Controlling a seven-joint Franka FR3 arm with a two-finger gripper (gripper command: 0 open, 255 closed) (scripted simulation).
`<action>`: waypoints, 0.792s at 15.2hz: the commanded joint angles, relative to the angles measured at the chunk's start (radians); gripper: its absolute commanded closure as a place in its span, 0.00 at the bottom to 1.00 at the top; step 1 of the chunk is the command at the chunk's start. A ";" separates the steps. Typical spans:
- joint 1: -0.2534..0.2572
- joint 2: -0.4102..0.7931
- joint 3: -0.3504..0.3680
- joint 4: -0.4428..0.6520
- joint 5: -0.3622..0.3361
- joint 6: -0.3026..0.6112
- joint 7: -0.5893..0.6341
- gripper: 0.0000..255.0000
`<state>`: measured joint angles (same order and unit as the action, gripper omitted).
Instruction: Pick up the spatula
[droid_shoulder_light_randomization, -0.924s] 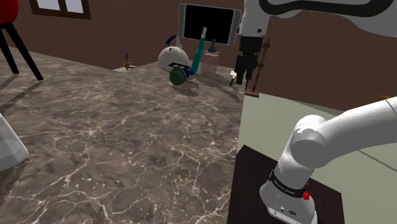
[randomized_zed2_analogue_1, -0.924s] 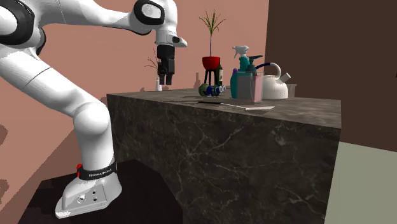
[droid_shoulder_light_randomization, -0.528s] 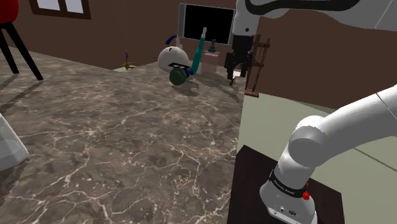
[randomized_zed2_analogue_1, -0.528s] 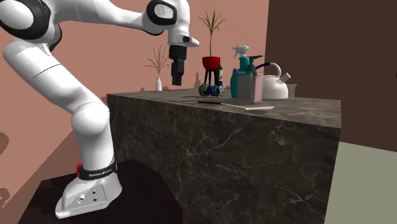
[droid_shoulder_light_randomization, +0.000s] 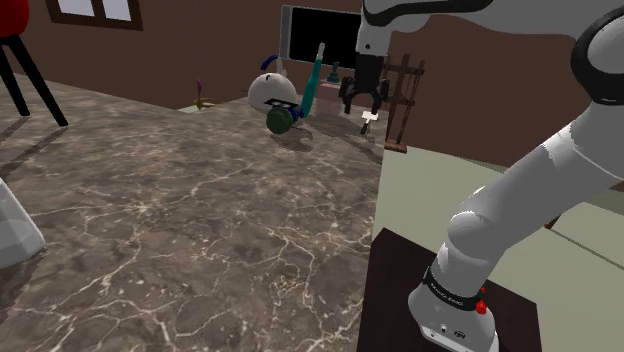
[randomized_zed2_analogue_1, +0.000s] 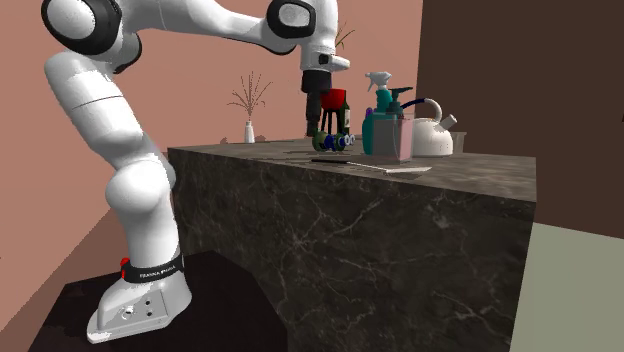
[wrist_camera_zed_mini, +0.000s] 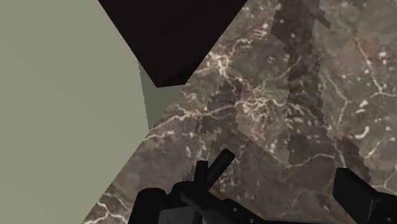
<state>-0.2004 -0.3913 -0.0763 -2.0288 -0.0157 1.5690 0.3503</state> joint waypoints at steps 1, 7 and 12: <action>-0.029 0.058 -0.019 0.043 0.003 0.018 0.058 0.00; -0.108 0.200 -0.082 0.174 0.018 0.038 0.218 0.00; -0.162 0.282 -0.133 0.254 0.034 0.046 0.326 0.00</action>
<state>-0.3550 -0.1142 -0.2027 -1.7778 0.0167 1.6119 0.6570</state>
